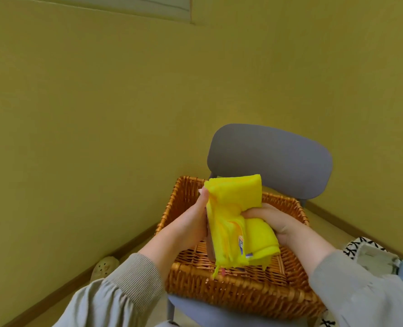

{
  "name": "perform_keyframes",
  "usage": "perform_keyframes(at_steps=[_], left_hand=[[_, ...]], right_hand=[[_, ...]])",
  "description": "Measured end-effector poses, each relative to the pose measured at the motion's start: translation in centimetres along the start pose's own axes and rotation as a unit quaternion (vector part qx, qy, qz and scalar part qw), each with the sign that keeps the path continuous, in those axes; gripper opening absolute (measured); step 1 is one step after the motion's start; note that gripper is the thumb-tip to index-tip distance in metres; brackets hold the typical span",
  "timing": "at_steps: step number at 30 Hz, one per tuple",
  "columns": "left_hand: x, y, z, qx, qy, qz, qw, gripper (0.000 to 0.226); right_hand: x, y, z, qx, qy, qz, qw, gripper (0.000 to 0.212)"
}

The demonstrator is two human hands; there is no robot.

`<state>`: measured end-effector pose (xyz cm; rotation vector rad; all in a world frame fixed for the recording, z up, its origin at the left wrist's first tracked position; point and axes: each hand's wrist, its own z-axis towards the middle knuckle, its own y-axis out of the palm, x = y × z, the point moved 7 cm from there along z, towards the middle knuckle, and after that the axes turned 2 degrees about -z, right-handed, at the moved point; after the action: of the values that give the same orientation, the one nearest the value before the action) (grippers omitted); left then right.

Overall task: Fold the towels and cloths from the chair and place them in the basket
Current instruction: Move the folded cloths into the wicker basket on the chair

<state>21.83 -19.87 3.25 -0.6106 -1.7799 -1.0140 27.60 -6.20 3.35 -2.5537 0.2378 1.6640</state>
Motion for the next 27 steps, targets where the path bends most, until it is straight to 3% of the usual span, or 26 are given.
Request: perform_keyframes(at_steps=[4,7,13,16,18,20,23,25,27], left_hand=[[0.6,-0.5,0.1,-0.011,0.074,-0.011,0.997,0.131],[0.9,-0.8,0.3,0.052,0.080,-0.011,0.995,0.155],[0.9,-4.1,0.2,0.218,0.064,-0.013,0.974,0.128],[1.3,-4.6,-0.1,0.179,0.055,0.055,0.981,0.129],[2.3,-4.1,-0.6,0.128,0.057,0.154,0.978,0.129],[3.4,-3.1,-1.1,0.072,0.060,0.292,0.952,0.127],[4.3,-0.9,-1.7,0.001,0.066,0.486,0.871,0.131],[4.4,0.0,-2.1,-0.008,0.070,0.549,0.833,0.134],[4.5,0.2,-2.5,0.019,0.084,0.567,0.819,0.138]], right_hand=[[-0.3,0.1,1.7,-0.016,0.021,-0.026,0.999,0.047],[-0.7,0.8,2.2,-0.035,0.022,-0.066,0.997,0.046],[-1.5,1.9,2.3,-0.097,-0.007,-0.247,0.964,0.069],[-2.1,1.9,1.9,-0.111,-0.045,-0.322,0.939,0.070],[-3.1,1.9,1.4,-0.092,-0.107,-0.432,0.891,0.065],[-4.0,2.2,0.8,-0.062,-0.162,-0.504,0.846,0.060],[-4.6,2.8,-0.3,-0.013,-0.202,-0.538,0.818,0.050],[-4.9,3.2,-0.8,0.016,-0.228,-0.568,0.791,0.048],[-5.2,3.1,-1.2,0.048,-0.255,-0.579,0.773,0.048]])
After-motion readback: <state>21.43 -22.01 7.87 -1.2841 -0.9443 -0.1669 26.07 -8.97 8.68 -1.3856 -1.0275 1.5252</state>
